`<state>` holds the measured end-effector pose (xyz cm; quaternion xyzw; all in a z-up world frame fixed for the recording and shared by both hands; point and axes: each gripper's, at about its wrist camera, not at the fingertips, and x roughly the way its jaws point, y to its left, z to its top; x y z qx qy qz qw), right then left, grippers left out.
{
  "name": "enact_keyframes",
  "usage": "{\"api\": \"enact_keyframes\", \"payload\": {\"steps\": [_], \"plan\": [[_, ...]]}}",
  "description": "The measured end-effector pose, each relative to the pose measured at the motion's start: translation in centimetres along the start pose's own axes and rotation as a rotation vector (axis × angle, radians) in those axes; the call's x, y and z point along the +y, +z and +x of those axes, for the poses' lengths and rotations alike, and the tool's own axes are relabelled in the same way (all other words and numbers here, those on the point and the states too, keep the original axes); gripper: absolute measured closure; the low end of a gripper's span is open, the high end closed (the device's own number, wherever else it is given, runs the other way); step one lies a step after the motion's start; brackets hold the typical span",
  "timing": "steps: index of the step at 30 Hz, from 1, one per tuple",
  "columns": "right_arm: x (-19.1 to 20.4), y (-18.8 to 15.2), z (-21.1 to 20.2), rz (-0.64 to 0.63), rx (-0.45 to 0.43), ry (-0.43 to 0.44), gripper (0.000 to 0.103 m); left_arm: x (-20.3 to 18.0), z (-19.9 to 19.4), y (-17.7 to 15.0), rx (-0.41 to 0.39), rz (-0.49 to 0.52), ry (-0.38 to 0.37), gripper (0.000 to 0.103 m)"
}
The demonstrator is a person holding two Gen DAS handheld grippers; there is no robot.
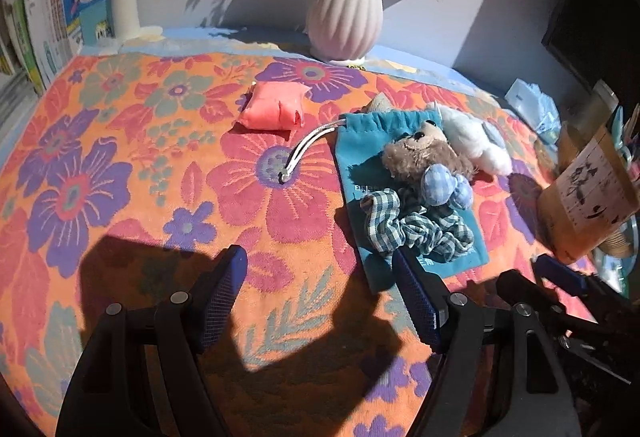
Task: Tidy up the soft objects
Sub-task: 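Grasp the pink pouch with left tool while right tool grasps the white cloud plush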
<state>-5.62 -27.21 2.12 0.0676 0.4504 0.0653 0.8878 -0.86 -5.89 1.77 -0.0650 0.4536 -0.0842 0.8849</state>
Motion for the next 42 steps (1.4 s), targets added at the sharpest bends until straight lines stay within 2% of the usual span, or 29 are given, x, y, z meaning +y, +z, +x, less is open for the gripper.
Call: {"api": "enact_keyframes", "payload": {"steps": [3, 8, 9, 11, 13, 18, 19, 21, 24, 26, 29, 30, 31, 32, 38, 42], "plan": [[-0.4, 0.6, -0.5, 0.038, 0.037, 0.034, 0.030, 0.9, -1.6, 1.1, 0.009, -0.007, -0.036, 0.030], [-0.3, 4.0, -0.5, 0.093, 0.045, 0.033, 0.028, 2.3, -3.1, 5.0, -0.056, -0.019, -0.009, 0.030], [-0.3, 4.6, -0.2, 0.105, 0.044, 0.025, 0.023, 2.5, -2.7, 5.9, -0.058, -0.015, 0.001, 0.030], [-0.4, 5.8, 0.8, 0.160, 0.048, 0.016, 0.020, 2.8, -1.3, 7.6, -0.065, -0.011, 0.015, 0.030], [-0.8, 6.8, 2.1, 0.239, 0.052, 0.063, 0.020, 2.9, 0.4, 8.9, -0.056, 0.002, 0.004, 0.030], [-1.6, 8.0, 5.1, 0.362, 0.076, 0.104, 0.020, 2.7, 4.5, 10.3, -0.012, 0.030, -0.001, 0.030], [-1.7, 8.2, 5.5, 0.374, 0.076, 0.107, 0.019, 2.6, 5.0, 10.3, -0.006, 0.031, -0.001, 0.030], [-1.8, 8.8, 6.3, 0.385, 0.067, 0.117, 0.012, 2.4, 5.9, 10.2, -0.004, 0.037, 0.012, 0.030], [-1.5, 9.4, 6.9, 0.374, 0.049, 0.106, 0.010, 2.2, 7.0, 9.8, 0.002, 0.052, 0.041, 0.033], [-1.0, 9.8, 7.3, 0.337, 0.030, 0.071, 0.010, 1.9, 7.2, 9.7, -0.012, 0.069, 0.070, 0.042], [-0.5, 9.6, 7.5, 0.296, -0.011, 0.033, 0.015, 1.7, 7.1, 9.6, -0.020, 0.081, 0.076, 0.051], [-0.6, 9.5, 7.4, 0.294, -0.024, 0.031, 0.020, 1.7, 7.1, 9.6, -0.024, 0.086, 0.079, 0.053], [-0.6, 9.3, 7.4, 0.290, -0.040, 0.027, 0.023, 1.6, 7.0, 9.6, -0.028, 0.090, 0.075, 0.063], [-0.6, 9.2, 7.3, 0.287, -0.052, 0.025, 0.029, 1.6, 7.0, 9.6, -0.029, 0.092, 0.071, 0.065], [-0.6, 9.0, 6.8, 0.278, -0.089, 0.026, 0.040, 1.6, 6.7, 9.7, -0.047, 0.088, 0.073, 0.066], [0.2, 8.9, 6.0, 0.248, -0.138, 0.005, 0.041, 1.1, 6.3, 9.5, -0.069, 0.109, 0.089, 0.066]]}}
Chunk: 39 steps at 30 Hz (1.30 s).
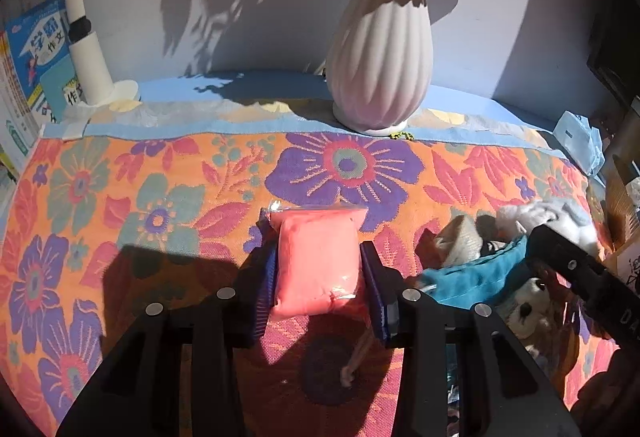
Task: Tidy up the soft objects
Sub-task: 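Grasp the pink pouch with left tool while right tool grasps the white cloud plush, then carry pink pouch and cloud plush to the glass bowl and release both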
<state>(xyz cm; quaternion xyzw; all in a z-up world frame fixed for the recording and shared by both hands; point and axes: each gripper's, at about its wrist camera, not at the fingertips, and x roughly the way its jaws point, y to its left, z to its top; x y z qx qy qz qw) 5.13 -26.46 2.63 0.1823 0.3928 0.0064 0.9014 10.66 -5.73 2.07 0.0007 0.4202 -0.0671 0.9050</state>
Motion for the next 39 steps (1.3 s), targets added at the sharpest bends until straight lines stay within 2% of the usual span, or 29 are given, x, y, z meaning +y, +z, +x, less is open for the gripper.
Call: {"api": "enact_keyframes", "payload": {"steps": [8, 13, 16, 21, 24, 29, 34, 39], "plan": [[0.8, 0.0, -3.3, -0.023, -0.147, 0.052, 0.041, -0.4, -0.6, 0.0, -0.035, 0.025, 0.019, 0.066], [1.2, 0.2, -5.5, -0.030, -0.184, 0.079, 0.041, -0.5, -0.6, -0.1, -0.040, 0.026, 0.027, 0.066], [1.6, -0.1, -7.3, -0.052, -0.185, 0.090, 0.041, -0.4, -1.0, -0.1, -0.055, 0.018, 0.014, 0.066], [1.7, -1.9, -9.5, -0.065, -0.152, 0.049, 0.041, 0.6, -2.8, -0.7, -0.113, -0.035, -0.027, 0.066], [1.6, -3.3, -10.1, -0.052, -0.112, 0.034, 0.041, 1.2, -4.2, -1.8, -0.124, -0.074, -0.057, 0.066], [1.6, -5.5, -11.8, -0.057, -0.068, 0.021, 0.041, 1.2, -7.2, -4.4, -0.131, -0.081, -0.068, 0.066], [1.1, -7.9, -13.8, -0.043, -0.041, 0.011, 0.041, -0.1, -9.9, -7.0, -0.121, -0.086, -0.113, 0.066], [-0.5, -8.8, -16.8, -0.009, -0.069, -0.032, 0.041, -3.1, -12.4, -8.4, -0.126, -0.052, -0.185, 0.066]]}}
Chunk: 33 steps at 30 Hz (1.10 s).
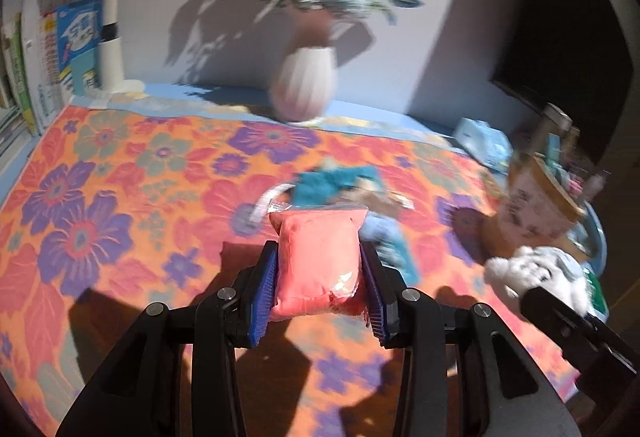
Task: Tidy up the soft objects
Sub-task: 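Carry pink pouch and cloud plush to the glass bowl and release both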
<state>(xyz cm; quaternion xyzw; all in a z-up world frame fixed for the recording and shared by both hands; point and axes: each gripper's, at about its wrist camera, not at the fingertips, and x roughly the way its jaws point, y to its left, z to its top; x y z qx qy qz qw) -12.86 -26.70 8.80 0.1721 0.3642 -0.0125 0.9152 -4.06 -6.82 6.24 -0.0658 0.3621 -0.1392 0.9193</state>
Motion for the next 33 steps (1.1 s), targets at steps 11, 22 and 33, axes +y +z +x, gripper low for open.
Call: {"api": "enact_keyframes", "payload": {"steps": [11, 22, 33], "plan": [[-9.1, 0.1, -6.9, 0.183, -0.129, -0.136, 0.041, -11.6, -4.1, -1.4, -0.025, 0.159, -0.203, 0.066], [-19.0, 3.1, -12.8, 0.339, -0.294, -0.222, 0.041, -24.5, -4.1, -0.9, 0.034, 0.310, -0.389, 0.066], [-26.5, 9.1, -11.7, 0.466, -0.343, -0.232, 0.041, -32.8, 0.4, 5.5, 0.045, 0.336, -0.349, 0.066]]}}
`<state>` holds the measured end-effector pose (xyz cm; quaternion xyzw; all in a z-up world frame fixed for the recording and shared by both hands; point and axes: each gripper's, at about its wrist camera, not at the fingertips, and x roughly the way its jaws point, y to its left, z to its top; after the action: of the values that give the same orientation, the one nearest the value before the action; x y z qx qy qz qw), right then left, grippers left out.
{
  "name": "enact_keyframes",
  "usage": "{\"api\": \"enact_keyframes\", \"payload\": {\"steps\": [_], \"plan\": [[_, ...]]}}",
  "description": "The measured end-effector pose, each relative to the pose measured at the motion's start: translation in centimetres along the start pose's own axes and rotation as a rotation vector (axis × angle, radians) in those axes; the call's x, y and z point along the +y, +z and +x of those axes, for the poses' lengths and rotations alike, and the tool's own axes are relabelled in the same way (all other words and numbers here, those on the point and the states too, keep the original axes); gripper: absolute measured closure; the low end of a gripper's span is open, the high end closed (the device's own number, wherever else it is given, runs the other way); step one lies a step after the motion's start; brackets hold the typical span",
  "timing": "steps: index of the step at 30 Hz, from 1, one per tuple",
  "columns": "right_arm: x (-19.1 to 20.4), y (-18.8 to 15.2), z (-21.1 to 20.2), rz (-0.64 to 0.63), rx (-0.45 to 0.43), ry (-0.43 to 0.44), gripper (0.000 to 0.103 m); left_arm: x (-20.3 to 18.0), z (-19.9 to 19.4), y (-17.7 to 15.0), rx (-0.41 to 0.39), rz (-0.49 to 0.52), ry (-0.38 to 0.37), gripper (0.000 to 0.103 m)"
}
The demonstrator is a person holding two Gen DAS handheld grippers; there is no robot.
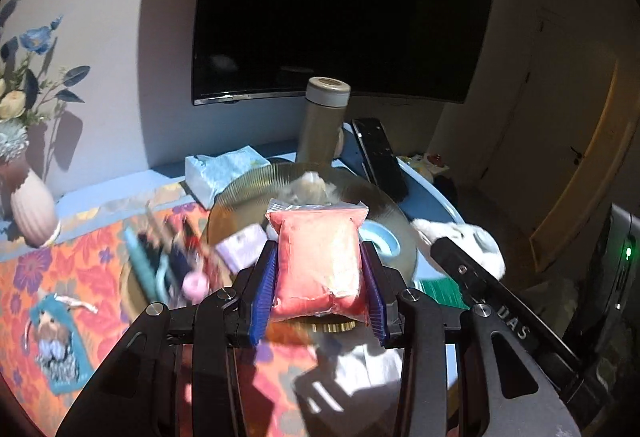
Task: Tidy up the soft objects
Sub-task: 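Carry pink pouch and cloud plush to the glass bowl and release both, then move both open tools back toward the teal bag on the desk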
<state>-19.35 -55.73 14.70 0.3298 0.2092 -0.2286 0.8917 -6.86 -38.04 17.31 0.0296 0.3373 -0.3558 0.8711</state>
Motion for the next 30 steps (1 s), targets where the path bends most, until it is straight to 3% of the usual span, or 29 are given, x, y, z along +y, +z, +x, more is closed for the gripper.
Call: {"api": "enact_keyframes", "payload": {"steps": [7, 9, 10, 19, 23, 30], "plan": [[-0.4, 2.4, 4.8, 0.020, 0.031, 0.014, 0.037, 0.7, 3.6, 2.3, -0.007, -0.010, 0.040, 0.063], [-0.6, 2.8, 6.2, 0.025, 0.062, 0.051, 0.022, 1.1, 4.4, 2.6, 0.002, -0.019, 0.032, 0.039], [-0.6, 3.0, 7.0, 0.031, 0.084, 0.092, 0.021, 1.3, 4.7, 2.7, 0.005, -0.033, 0.023, 0.026], [-2.5, 2.2, 6.7, 0.042, 0.107, 0.092, 0.021, 0.4, 3.7, 2.1, -0.039, 0.019, 0.034, 0.025], [-2.1, 1.9, 5.9, 0.008, 0.107, 0.076, 0.021, -0.1, 1.3, 1.4, -0.088, 0.055, 0.069, 0.025], [-0.6, 1.0, 2.5, -0.040, 0.059, 0.081, 0.021, 1.5, -3.3, 0.5, -0.107, 0.015, 0.066, 0.025]]}}
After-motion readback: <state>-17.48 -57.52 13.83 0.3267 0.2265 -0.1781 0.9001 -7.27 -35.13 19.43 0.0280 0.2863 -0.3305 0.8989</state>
